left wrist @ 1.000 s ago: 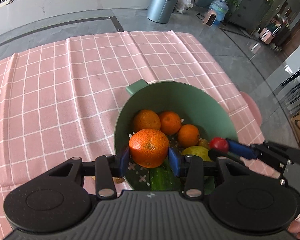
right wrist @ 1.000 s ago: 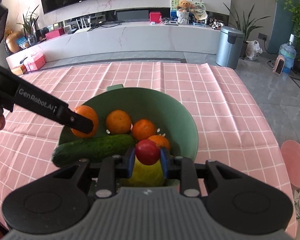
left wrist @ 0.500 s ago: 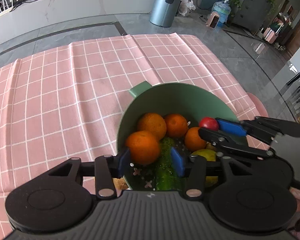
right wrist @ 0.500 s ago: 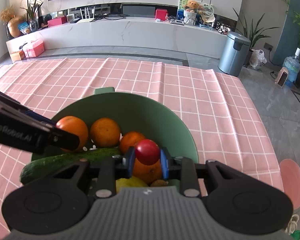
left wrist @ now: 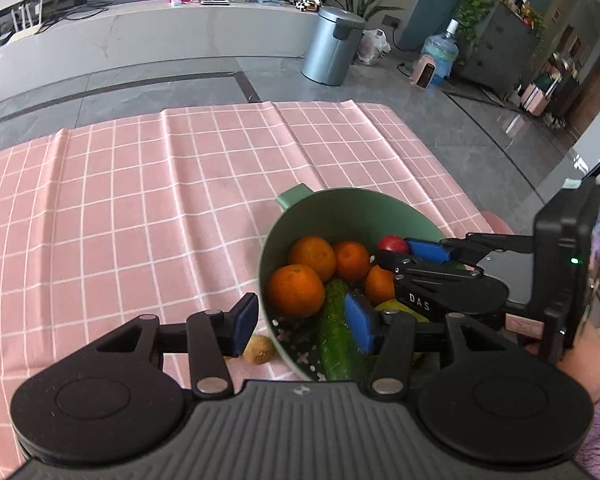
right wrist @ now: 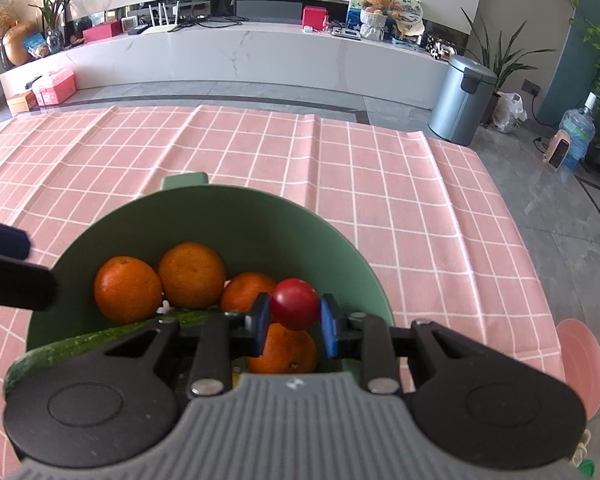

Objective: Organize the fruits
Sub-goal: 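Open both tools to release the orange and tomato into the colander, then withdraw both tools toward the two small brown fruits beside the colander, then grasp one small brown fruit with the left tool, then grasp the other brown fruit with the right tool while the left tool holds its fruit, then carry both brown fruits with both tools over the colander, then open both tools to release the brown fruits into the colander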

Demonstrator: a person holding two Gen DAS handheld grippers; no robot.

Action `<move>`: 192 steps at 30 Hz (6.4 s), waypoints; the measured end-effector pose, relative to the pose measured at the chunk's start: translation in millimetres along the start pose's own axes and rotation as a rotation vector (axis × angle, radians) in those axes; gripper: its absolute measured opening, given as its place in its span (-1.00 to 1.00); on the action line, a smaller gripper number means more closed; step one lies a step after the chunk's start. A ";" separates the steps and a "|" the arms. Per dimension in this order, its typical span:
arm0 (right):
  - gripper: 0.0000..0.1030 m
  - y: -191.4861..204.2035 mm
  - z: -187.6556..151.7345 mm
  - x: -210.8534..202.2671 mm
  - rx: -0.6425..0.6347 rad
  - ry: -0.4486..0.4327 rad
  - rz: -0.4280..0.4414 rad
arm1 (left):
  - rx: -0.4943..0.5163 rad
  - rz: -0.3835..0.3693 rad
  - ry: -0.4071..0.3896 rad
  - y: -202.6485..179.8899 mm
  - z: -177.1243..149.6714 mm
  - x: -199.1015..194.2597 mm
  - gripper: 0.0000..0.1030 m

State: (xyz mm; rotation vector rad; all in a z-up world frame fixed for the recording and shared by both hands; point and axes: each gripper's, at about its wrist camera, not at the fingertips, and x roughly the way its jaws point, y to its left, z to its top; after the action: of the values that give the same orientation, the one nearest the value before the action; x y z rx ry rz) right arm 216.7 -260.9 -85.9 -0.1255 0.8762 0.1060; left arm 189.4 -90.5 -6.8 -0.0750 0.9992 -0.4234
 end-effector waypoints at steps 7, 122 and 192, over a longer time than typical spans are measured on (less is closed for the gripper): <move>-0.56 0.3 -3.1 6.7 0.018 0.020 -0.011 | -0.010 0.022 -0.008 8.9 -4.8 -8.9 0.15; -0.58 175.7 -79.2 -10.6 0.573 -0.133 -0.111 | 0.202 0.207 -0.117 103.0 -83.2 -12.2 -0.52; -0.58 5.3 -31.5 -56.6 0.027 0.148 0.294 | 0.038 -0.027 -0.014 -20.8 -7.7 -47.1 -0.25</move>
State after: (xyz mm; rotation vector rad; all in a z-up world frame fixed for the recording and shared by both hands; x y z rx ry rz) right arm 156.0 -262.8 -62.6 0.0225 1.0395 0.3629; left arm 154.6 -90.7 31.8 -0.0568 0.9770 -0.4657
